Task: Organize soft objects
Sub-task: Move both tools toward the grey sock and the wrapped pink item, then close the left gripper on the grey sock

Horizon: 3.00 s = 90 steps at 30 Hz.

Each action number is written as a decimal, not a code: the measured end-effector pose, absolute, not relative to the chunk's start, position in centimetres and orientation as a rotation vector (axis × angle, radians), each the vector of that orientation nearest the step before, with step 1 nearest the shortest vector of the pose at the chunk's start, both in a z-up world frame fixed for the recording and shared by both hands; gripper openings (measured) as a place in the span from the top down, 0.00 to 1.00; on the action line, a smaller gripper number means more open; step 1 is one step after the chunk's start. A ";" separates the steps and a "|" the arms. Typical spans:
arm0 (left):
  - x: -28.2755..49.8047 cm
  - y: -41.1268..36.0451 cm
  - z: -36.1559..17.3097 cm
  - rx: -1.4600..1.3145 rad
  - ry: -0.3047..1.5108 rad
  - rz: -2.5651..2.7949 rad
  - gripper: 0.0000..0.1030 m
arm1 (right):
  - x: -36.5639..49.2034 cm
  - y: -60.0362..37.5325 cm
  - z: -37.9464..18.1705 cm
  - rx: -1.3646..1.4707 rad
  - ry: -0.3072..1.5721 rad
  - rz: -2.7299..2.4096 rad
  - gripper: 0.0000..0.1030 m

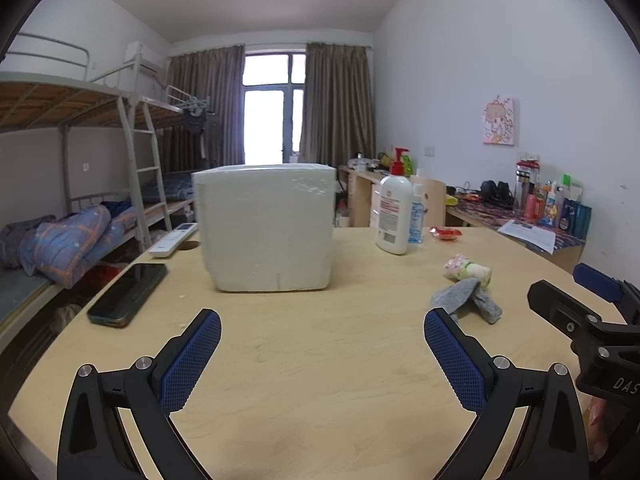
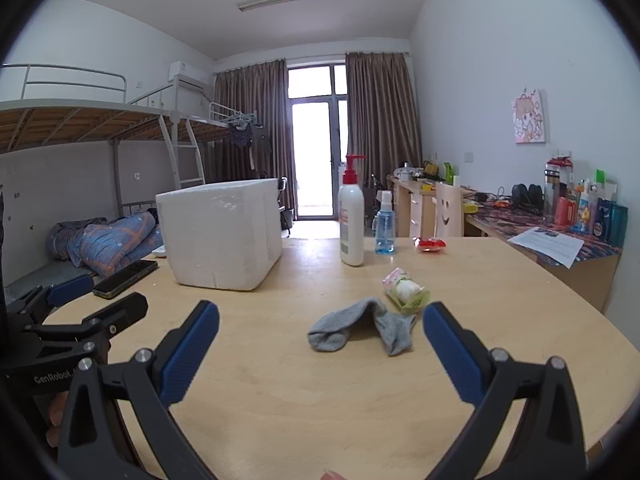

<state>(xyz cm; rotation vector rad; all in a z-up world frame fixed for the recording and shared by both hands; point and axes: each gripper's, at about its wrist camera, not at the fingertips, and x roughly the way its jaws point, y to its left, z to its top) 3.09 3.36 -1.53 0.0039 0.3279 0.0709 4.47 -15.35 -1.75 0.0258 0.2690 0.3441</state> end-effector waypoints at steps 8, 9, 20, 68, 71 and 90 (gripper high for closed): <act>5.5 1.5 -0.8 0.030 0.366 -0.003 0.01 | 6.1 -16.8 -1.0 0.014 0.299 0.319 0.00; 5.8 1.3 -0.7 0.031 0.369 -0.010 0.01 | 6.4 -17.2 -0.7 0.023 0.304 0.319 0.00; 9.5 -1.8 -0.3 0.056 0.450 -0.079 0.01 | 9.9 -19.8 0.0 0.030 0.380 0.299 0.00; 21.7 -8.3 -4.8 0.069 0.862 -0.262 0.32 | 23.4 -22.9 -2.7 -0.024 0.800 0.410 0.00; 22.1 -8.3 -5.3 0.055 0.888 -0.278 0.40 | 23.4 -22.8 -2.8 -0.028 0.807 0.415 0.00; 21.8 -7.6 -5.5 0.036 0.889 -0.336 0.81 | 24.7 -19.6 -3.3 -0.133 0.858 0.443 0.00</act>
